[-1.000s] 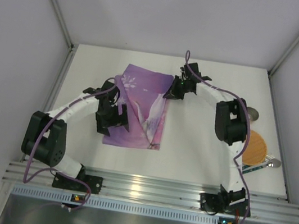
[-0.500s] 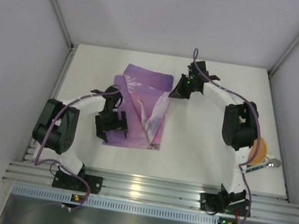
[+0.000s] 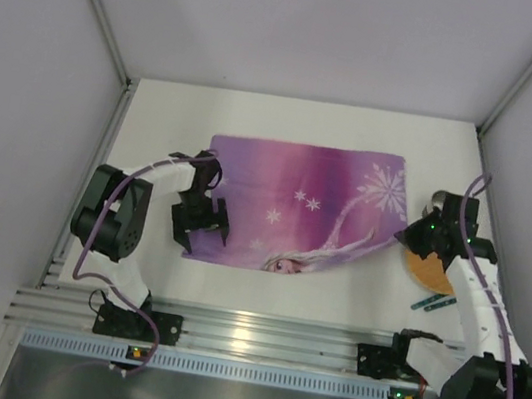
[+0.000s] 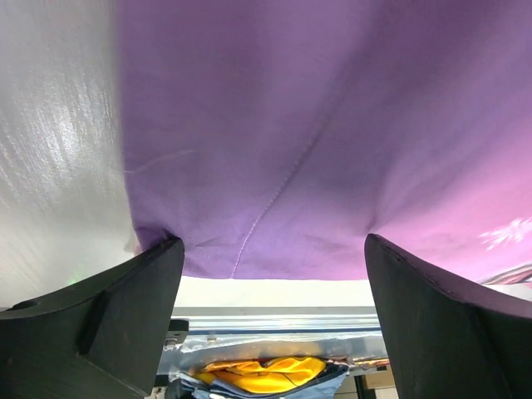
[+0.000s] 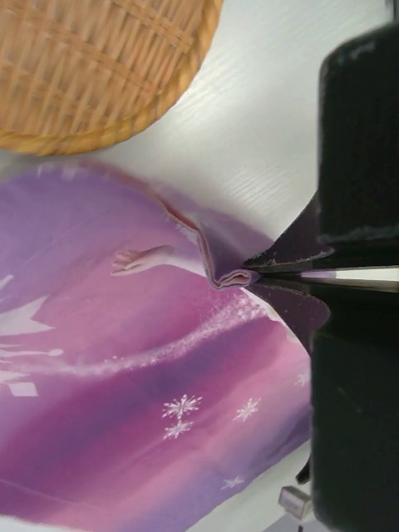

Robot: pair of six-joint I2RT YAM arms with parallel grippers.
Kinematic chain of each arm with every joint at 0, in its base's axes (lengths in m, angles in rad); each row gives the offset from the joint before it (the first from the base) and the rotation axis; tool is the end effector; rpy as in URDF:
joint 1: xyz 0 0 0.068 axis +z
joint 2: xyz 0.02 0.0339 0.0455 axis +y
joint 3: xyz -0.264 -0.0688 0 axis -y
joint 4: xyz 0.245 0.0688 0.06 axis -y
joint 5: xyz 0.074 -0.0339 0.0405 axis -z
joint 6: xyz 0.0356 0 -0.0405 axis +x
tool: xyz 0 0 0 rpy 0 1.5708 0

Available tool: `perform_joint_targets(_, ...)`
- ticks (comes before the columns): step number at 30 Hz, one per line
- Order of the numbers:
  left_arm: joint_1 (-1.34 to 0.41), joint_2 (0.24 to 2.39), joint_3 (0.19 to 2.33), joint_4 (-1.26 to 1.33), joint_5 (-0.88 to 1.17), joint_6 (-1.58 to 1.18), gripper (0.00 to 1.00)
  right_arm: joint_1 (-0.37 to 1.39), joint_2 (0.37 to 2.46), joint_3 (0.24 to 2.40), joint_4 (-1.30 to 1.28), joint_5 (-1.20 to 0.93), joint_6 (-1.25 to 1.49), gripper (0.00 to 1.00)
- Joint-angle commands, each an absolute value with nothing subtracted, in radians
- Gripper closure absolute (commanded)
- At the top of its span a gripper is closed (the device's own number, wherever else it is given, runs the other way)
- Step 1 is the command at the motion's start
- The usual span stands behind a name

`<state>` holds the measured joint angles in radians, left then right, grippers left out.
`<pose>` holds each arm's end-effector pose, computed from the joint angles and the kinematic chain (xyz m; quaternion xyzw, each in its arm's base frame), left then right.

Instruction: Set the dinner table for one person

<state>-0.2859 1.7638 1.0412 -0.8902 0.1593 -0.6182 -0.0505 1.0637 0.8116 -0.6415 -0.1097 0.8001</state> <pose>0.2762 -0.0871 0.1465 0.1665 -0.9826 0.0624 0.0536 0.2125 -0.0068 0.2560 0.3720 0.8654 0.1695 0.2897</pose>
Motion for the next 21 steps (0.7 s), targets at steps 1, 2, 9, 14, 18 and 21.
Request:
perform_joint_targets(1,-0.287,1.822,1.023,-0.759,0.130,-0.600,0.04,-0.038,1.080,0.669,-0.632,-0.206,0.845,1.00)
perform_joint_targets(2,-0.287,1.824,1.031,-0.765,0.129,-0.598,0.04,-0.037,1.097,0.654,-0.626,-0.227,0.838,1.00)
perform_joint_targets(9,-0.287,1.809,1.035,-0.782,0.110,-0.615,0.04,-0.020,1.121,0.672,-0.712,-0.161,0.761,1.00)
perform_joint_targets(14,-0.287,1.769,1.006,-0.796,0.074,-0.643,0.04,-0.020,1.153,0.762,-0.736,-0.135,0.697,1.00)
perform_joint_targets(18,-0.285,1.680,0.947,-0.816,0.009,-0.709,0.02,-0.020,1.183,0.837,-0.817,-0.112,0.667,0.56)
perform_joint_targets(21,-0.285,1.565,0.881,-0.819,0.023,-0.770,0.02,-0.020,1.152,0.905,-0.894,-0.094,0.632,0.25)
